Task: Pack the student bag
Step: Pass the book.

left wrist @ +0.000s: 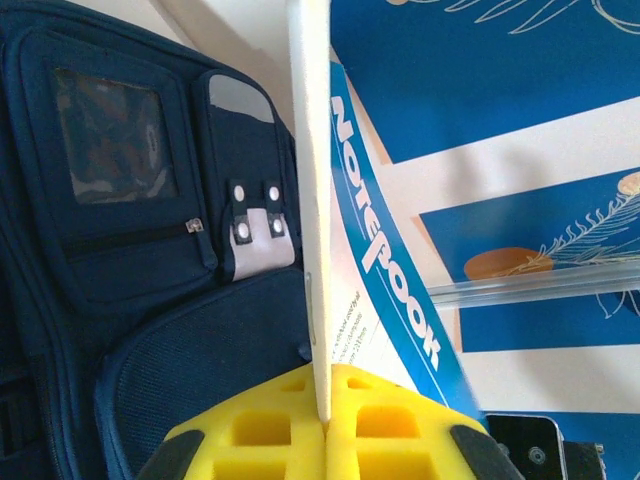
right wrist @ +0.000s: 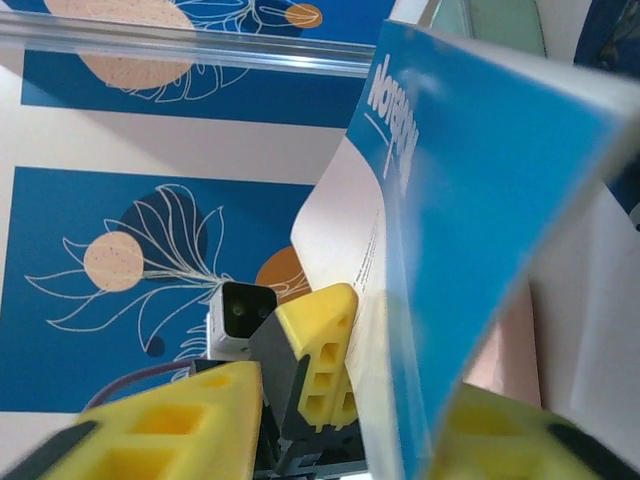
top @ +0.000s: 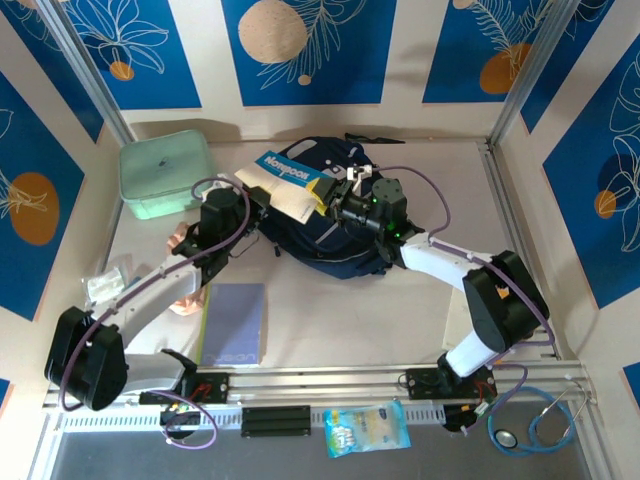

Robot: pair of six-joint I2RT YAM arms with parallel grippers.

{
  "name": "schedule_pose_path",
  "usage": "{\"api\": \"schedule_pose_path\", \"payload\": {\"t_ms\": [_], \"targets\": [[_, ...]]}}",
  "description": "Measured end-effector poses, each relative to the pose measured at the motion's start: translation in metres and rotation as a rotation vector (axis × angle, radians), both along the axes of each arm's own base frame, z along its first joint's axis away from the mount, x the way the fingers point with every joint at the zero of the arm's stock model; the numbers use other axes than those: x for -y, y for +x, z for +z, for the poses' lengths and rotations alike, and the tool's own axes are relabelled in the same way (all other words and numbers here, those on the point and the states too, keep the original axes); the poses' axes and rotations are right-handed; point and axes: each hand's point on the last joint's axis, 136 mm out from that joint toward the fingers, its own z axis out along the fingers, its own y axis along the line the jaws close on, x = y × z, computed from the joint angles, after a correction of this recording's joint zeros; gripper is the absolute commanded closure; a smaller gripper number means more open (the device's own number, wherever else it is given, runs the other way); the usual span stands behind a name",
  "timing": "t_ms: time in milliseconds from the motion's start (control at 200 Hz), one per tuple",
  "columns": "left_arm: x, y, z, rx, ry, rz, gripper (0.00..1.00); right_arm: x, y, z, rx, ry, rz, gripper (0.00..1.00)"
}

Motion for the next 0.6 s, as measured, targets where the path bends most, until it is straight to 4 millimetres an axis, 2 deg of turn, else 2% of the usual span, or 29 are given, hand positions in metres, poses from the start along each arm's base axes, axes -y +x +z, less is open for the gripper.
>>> {"api": "schedule_pose_path", "payload": {"t_ms": [180, 280, 315, 385, 515, 600], "targets": [[0.0, -0.001, 0.003, 0.002, -0.015, -0.008, 0.99, 0.002, 0.002, -0.016, -0.033, -0.055, -0.018, 0.89], [-0.001, -0.001, 0.002, -0.004, -0.021, -0.009, 0.73, 0.004, 0.002, -0.023, -0.04, -0.081, -0.023, 1.0], [-0.002, -0.001, 0.001, -0.007, -0.024, -0.005, 0.59, 0.004, 0.003, -0.025, -0.037, -0.091, -0.025, 1.0], [-0.004, 0.0, -0.002, -0.01, -0.006, -0.007, 0.4, 0.009, 0.005, -0.031, -0.038, -0.122, -0.039, 1.0], [-0.006, 0.0, -0.012, -0.021, 0.075, -0.022, 0.14, 0.028, 0.007, -0.037, -0.027, -0.222, -0.094, 1.0], [-0.002, 0.003, -0.021, -0.027, 0.167, -0.066, 0.09, 0.047, 0.005, -0.028, 0.014, -0.286, -0.14, 1.0]]}}
